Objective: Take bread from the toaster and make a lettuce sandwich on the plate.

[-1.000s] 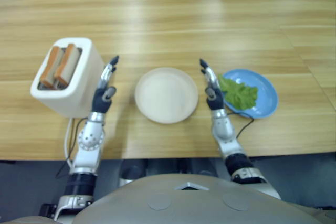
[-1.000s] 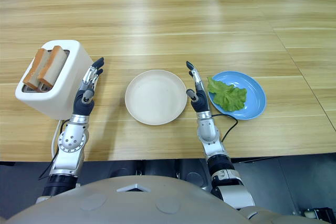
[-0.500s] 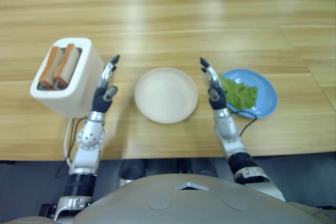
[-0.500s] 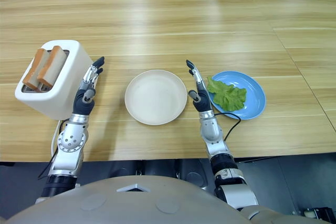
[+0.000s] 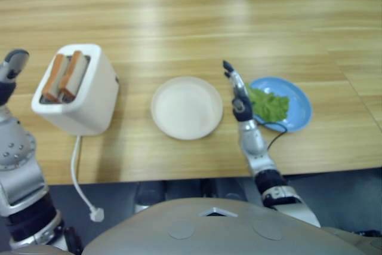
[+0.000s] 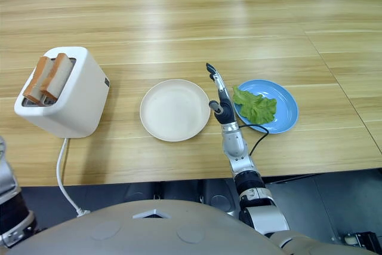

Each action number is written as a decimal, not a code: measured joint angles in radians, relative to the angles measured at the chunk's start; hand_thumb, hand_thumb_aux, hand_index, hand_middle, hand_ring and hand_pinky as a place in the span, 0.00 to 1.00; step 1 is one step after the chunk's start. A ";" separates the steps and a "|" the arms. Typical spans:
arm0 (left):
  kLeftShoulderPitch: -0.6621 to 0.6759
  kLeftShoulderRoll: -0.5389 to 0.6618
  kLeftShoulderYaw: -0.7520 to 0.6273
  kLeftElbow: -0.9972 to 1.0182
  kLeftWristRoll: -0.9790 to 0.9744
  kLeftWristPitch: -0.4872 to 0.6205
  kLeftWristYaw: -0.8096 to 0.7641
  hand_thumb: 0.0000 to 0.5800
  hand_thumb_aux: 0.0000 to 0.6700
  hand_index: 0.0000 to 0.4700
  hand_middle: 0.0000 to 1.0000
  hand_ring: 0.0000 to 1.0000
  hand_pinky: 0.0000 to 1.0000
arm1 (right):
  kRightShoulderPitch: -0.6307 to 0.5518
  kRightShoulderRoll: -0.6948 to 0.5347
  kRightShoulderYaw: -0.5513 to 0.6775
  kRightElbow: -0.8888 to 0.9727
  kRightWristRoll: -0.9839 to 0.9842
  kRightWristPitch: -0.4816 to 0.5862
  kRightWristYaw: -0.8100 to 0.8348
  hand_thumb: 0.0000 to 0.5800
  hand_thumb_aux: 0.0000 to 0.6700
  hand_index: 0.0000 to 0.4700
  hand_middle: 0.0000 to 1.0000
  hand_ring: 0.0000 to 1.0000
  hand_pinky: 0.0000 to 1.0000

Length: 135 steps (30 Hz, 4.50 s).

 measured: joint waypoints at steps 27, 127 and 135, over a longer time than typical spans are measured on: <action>0.128 0.179 -0.248 0.318 0.486 0.478 -0.053 0.00 0.00 0.00 0.00 0.00 0.00 | -0.010 -0.012 -0.002 0.005 0.000 0.005 -0.001 0.00 0.00 0.00 0.00 0.00 0.00; 0.037 0.064 -0.277 0.091 0.177 0.251 0.192 1.00 1.00 0.98 1.00 1.00 1.00 | -0.223 -0.737 0.196 0.323 -0.659 0.501 -0.547 0.00 0.00 0.00 0.00 0.00 0.00; 0.001 0.050 -0.272 -0.012 0.183 0.220 0.180 1.00 1.00 0.98 1.00 1.00 1.00 | -0.286 -0.711 0.376 0.509 -0.718 0.560 -0.583 0.00 0.00 0.00 0.00 0.00 0.00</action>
